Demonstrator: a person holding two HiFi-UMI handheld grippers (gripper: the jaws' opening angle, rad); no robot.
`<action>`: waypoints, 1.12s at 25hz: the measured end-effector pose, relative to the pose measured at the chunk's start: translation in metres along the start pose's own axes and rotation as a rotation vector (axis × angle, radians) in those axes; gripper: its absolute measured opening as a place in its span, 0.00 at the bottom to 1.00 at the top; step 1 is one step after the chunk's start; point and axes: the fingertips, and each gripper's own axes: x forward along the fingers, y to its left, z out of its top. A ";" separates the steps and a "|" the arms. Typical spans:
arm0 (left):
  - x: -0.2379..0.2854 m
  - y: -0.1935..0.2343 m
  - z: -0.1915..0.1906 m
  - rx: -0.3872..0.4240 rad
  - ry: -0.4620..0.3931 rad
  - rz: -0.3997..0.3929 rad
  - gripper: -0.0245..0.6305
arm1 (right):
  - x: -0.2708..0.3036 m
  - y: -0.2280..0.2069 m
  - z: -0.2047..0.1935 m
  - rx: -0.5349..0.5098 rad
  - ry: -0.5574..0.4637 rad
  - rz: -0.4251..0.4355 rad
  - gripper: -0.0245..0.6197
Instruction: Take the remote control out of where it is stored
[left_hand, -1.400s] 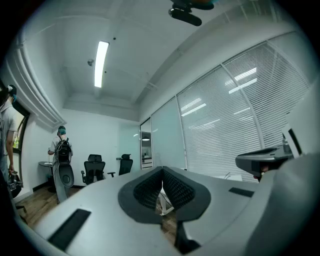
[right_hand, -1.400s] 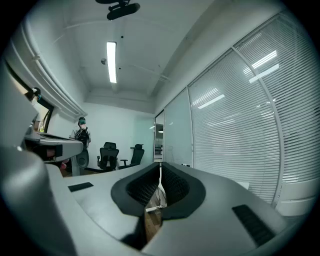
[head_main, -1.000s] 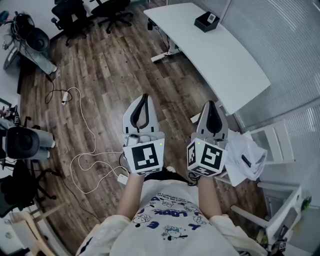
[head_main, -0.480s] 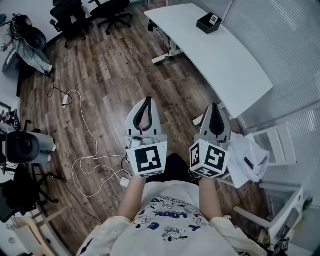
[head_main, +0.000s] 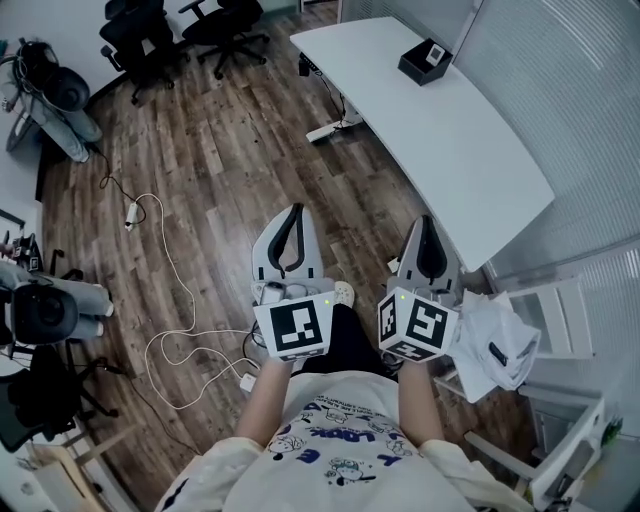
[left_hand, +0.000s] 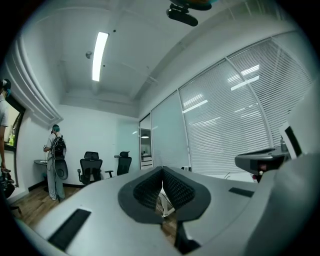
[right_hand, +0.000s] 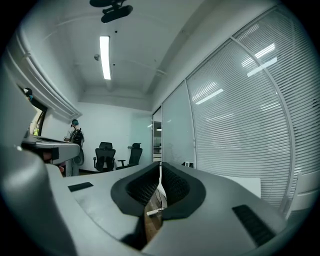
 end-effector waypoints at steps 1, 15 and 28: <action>0.011 0.000 0.000 0.006 0.002 0.001 0.06 | 0.012 -0.002 0.001 0.000 -0.001 0.004 0.10; 0.188 -0.003 0.021 -0.014 -0.079 0.051 0.06 | 0.194 -0.034 0.022 -0.001 -0.032 0.056 0.10; 0.313 -0.004 0.000 -0.024 -0.028 -0.009 0.06 | 0.309 -0.057 0.008 0.006 0.017 0.009 0.10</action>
